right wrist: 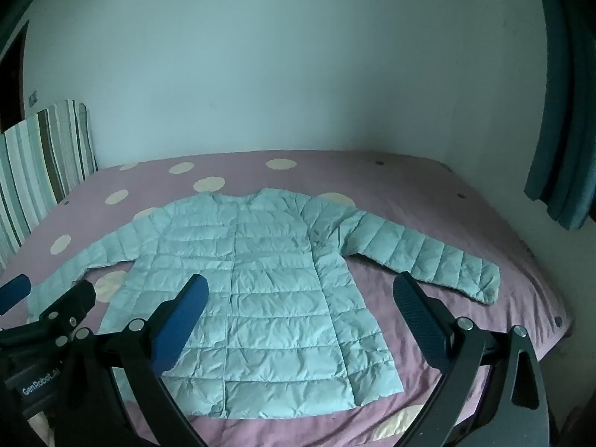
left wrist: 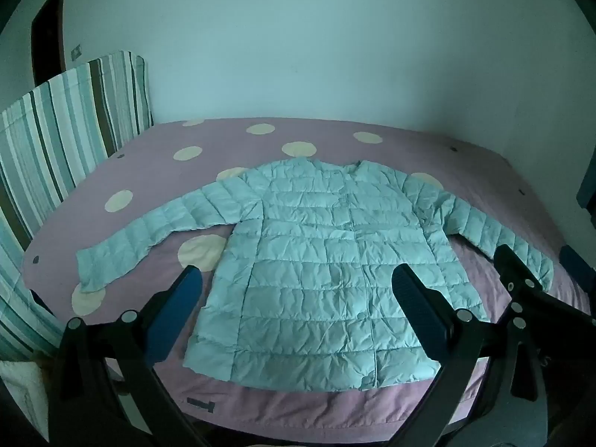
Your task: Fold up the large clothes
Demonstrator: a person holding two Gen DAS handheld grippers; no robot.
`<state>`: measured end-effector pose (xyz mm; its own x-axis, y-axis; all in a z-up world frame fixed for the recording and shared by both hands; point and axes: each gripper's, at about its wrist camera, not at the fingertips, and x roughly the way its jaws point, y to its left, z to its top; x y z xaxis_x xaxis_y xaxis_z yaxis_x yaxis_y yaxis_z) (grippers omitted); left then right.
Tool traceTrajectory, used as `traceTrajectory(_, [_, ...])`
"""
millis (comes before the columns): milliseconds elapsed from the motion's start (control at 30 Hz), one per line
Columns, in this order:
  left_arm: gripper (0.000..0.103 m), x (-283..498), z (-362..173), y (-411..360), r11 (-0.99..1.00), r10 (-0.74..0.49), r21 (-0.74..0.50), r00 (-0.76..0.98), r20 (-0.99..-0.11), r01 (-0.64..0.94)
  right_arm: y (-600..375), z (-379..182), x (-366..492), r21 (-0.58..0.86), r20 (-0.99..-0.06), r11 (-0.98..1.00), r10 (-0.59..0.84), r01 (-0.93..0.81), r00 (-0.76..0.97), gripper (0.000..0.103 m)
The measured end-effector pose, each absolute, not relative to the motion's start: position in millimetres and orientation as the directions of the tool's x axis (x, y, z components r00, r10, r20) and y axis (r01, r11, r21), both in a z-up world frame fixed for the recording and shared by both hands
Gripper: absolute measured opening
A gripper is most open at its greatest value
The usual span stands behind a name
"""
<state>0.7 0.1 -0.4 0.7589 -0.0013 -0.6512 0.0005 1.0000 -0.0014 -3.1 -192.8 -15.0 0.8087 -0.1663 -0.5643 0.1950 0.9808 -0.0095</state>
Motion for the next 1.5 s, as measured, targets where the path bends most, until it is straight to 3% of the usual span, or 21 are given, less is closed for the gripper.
traceTrajectory(1500, [0.101,0.0,-0.1,-0.1,1.0,0.0,0.002,0.767,-0.641,0.001,-191.6,-11.8,-7.9,-0.015,-0.56,0.981,-0.171,0.196,0.81,0.099])
